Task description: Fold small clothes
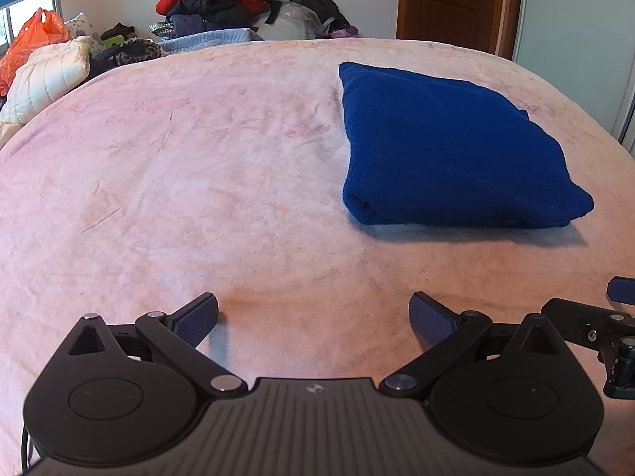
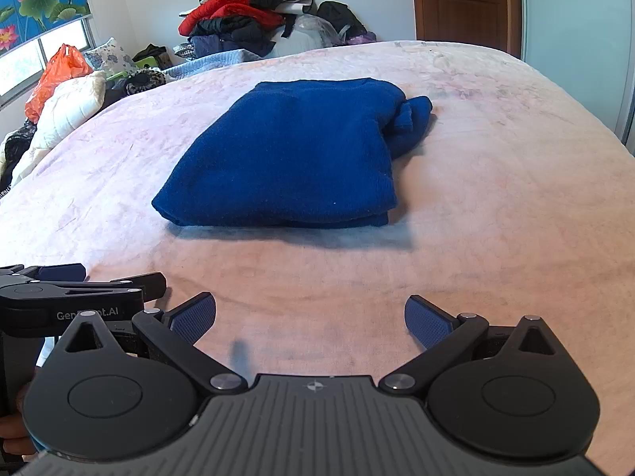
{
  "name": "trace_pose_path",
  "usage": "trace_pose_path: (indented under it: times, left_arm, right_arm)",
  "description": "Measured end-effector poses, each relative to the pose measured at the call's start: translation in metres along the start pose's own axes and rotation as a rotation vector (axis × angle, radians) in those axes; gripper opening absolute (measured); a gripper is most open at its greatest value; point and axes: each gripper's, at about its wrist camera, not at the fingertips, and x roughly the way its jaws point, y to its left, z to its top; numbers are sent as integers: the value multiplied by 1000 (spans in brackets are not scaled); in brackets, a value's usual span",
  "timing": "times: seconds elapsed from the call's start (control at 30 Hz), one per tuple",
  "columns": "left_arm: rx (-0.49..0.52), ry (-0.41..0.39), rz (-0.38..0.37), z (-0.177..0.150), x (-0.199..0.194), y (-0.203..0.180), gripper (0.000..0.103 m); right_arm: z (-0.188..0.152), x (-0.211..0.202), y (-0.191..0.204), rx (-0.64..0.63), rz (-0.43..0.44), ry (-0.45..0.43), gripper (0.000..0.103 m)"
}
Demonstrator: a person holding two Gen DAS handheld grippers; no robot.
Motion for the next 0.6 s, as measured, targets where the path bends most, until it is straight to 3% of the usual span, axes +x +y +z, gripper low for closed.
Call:
trace_pose_path:
  times: [0.6]
  left_arm:
    - [1,-1,5,0,0,-1,103]
  right_arm:
    - [0,2,-2,5,4,2,102]
